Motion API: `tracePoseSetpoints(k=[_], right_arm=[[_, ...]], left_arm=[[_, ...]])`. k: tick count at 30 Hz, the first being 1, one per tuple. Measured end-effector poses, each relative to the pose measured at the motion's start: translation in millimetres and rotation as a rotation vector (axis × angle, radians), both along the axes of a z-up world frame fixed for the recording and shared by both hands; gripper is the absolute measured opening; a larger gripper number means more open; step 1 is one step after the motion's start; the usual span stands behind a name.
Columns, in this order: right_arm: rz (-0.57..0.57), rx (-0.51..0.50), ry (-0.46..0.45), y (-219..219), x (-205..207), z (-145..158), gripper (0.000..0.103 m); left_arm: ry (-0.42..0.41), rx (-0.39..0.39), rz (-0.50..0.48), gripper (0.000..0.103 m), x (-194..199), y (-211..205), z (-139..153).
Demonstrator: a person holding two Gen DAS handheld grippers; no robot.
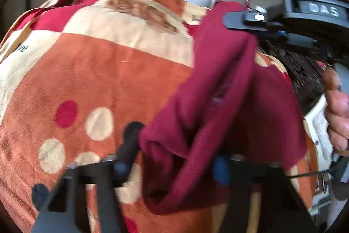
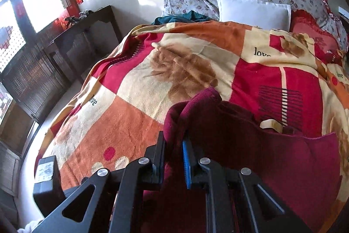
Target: Fold small clothes
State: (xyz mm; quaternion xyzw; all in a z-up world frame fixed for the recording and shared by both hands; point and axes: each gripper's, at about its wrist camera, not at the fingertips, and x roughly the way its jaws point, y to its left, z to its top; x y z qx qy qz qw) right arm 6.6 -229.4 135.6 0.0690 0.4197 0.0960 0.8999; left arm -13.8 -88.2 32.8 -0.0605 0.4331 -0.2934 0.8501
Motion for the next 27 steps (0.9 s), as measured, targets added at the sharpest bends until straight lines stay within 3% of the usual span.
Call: tracePoseSetpoints(k=[6,11,17,27], right_arm=[[-0.012,-0.01,-0.036,-19,-16,19,0.014],[-0.03,-0.028,-0.073,-43,-33,44,0.014],[-0.076,-0.054,-0.108,-84,-61,63,0.014],[-0.207,-0.045,-0.103,-178,-106,51,0.014]], left_arm=[[-0.08,0.047,-0.007,0.021,-35,-10,35],[-0.105,0.007,-0.054,0.019,-58,-24,66],[-0.143,0.009,-0.135,0.019,-78,-68,93],[-0.185,0.066,-0.304,0.019,-124,-171,107]])
